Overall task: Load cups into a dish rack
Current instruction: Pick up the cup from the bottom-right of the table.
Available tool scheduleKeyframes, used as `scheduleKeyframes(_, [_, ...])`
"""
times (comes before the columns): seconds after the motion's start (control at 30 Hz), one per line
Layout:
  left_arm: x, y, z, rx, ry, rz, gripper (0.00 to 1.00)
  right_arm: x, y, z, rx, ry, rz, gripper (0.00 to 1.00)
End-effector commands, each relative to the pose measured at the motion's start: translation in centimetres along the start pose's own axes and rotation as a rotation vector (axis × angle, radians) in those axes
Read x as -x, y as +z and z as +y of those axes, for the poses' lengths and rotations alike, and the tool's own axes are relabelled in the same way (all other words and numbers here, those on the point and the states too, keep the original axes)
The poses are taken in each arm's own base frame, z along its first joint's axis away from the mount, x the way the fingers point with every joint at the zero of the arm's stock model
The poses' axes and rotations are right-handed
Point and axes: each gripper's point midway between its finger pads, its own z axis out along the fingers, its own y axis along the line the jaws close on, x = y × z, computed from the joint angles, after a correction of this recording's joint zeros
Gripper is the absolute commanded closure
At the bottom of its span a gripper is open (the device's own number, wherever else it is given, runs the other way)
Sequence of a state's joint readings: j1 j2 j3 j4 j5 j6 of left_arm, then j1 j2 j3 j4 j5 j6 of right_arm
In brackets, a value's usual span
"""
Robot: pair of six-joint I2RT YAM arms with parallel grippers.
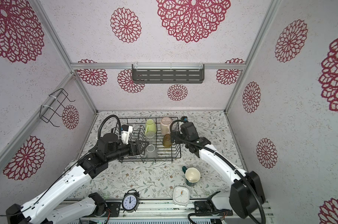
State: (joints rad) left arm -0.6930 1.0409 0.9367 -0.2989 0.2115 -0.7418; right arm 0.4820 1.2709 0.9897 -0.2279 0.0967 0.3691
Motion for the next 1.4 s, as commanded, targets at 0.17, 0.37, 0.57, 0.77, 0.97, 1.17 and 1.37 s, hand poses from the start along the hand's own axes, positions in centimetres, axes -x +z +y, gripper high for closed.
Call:
scheduleKeyframes(0.17, [-2.6, 4.6, -4.2, 0.047, 0.18, 0.128, 0.23, 1.2, -3.6, -10.7, -0.2, 0.395, -0.207, 0.01])
scheduleKeyframes(0.37, [-6.6, 8.0, -6.3, 0.153, 0.344, 0.284, 0.21, -1.9, -3.7, -15.7, -0.279, 0.668, -0.182, 0.01])
scheduleKeyframes(0.57, [-10.8, 11.9, -7.2, 0.215, 0.412, 0.422, 0.19, -3.8, -3.0, -16.7, -0.211, 0.797, -0.164, 0.01])
scheduleKeyframes(0.77, [-15.1, 15.1, -6.3, 0.284, 0.424, 0.599, 0.18, -5.2, -2.5, -16.5, -0.14, 0.855, -0.138, 0.01])
scheduleKeyframes(0.97, [-17.8, 17.1, -6.8, 0.235, 0.383, 0.662, 0.18, -5.9, -2.9, -17.0, -0.158, 0.837, -0.143, 0.01])
scheduleKeyframes(1.17, [-20.8, 17.3, -6.5, 0.2, 0.332, 0.766, 0.25, -6.0, -3.2, -17.5, -0.17, 0.832, -0.152, 0.01])
scheduleKeyframes(1.37, [-22.6, 17.6, -6.4, 0.19, 0.321, 0.816, 0.31, -6.4, -2.8, -17.5, -0.163, 0.841, -0.142, 0.01])
